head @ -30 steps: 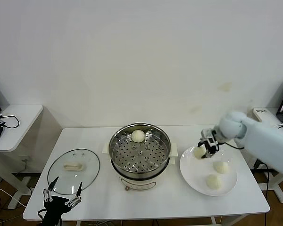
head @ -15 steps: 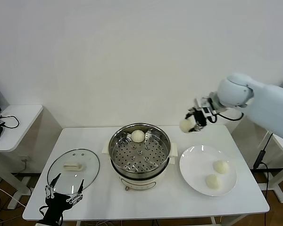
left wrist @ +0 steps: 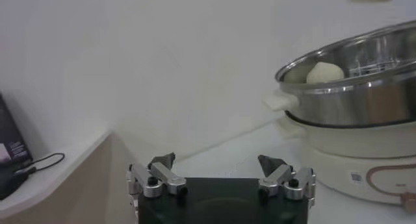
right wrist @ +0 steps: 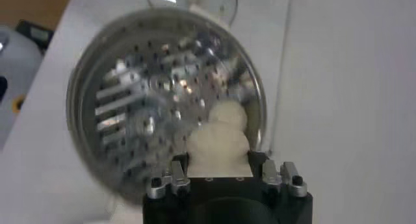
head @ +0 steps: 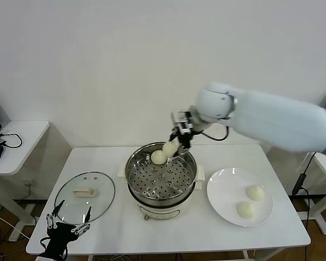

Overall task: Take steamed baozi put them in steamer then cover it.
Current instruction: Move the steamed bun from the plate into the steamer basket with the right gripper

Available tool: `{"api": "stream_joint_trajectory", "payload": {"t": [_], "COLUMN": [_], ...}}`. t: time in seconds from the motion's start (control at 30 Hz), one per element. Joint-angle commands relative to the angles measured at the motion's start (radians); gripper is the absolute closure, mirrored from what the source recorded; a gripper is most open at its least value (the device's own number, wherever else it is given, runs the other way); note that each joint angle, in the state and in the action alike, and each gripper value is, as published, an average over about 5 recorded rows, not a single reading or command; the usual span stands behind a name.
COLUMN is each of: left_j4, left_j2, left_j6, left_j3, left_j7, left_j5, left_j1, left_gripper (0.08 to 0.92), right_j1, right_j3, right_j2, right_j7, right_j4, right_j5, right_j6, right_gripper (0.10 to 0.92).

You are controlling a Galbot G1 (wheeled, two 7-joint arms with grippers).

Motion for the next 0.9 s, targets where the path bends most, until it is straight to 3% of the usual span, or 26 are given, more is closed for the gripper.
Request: {"api": "stream_joint_trajectory", "payload": {"t": [0.03, 0.9], "left_j4": [0.001, 0.015], "left_j2": [-0.003, -0.003], "left_j6": [-0.002, -0.006], "left_j3": [-0.007, -0.005], "left_j7": [0.0, -0.001], "left_j5": [-0.001, -0.003], "left_j1": [0.002, -0.006], "left_gripper": [0.177, 0.177], "right_j1": [-0.111, -0.2], "right_j3": [-0.009, 0.02], "right_j2": [0.184, 0.233], "right_j7": [0.067, 0.119], "right_j4": [-0.101, -0.212], "right_j5": [0.063, 0.058], "right_j6": [-0.084, -0.137], "right_gripper": [0.44, 0.431]}}
